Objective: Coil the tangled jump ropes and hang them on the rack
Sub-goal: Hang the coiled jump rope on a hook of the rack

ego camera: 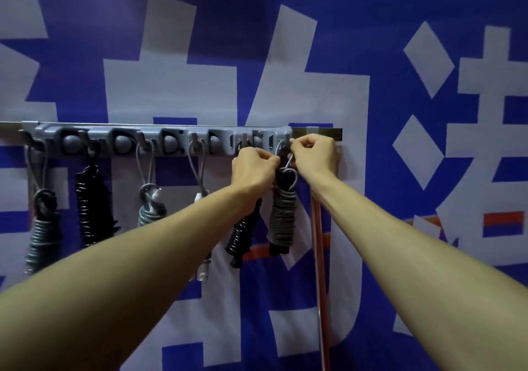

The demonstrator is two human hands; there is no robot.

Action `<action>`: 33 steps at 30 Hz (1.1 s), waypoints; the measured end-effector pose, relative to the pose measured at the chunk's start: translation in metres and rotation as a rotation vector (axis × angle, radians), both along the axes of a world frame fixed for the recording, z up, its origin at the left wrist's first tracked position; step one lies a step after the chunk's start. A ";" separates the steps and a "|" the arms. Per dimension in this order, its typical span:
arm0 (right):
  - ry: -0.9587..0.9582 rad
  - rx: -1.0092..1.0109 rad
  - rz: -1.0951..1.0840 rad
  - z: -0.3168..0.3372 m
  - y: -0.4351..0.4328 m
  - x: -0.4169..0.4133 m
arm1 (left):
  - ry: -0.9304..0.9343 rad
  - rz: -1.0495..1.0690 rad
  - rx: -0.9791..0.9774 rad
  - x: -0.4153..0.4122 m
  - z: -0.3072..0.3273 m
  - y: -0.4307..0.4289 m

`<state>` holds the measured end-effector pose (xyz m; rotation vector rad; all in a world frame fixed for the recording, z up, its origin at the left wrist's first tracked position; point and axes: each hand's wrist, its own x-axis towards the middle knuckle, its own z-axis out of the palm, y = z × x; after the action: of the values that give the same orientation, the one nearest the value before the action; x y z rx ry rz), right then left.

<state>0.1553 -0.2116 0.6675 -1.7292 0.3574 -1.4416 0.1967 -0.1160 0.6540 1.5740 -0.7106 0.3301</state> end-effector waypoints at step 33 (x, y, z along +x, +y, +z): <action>1.025 -0.116 0.507 -0.340 0.182 -0.214 | 0.624 -0.108 0.649 -0.219 -0.414 0.291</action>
<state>-0.0591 -0.0292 0.3271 -2.3317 0.3195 -0.1424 -0.0225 0.1755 0.2396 2.0864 -0.4165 -0.5138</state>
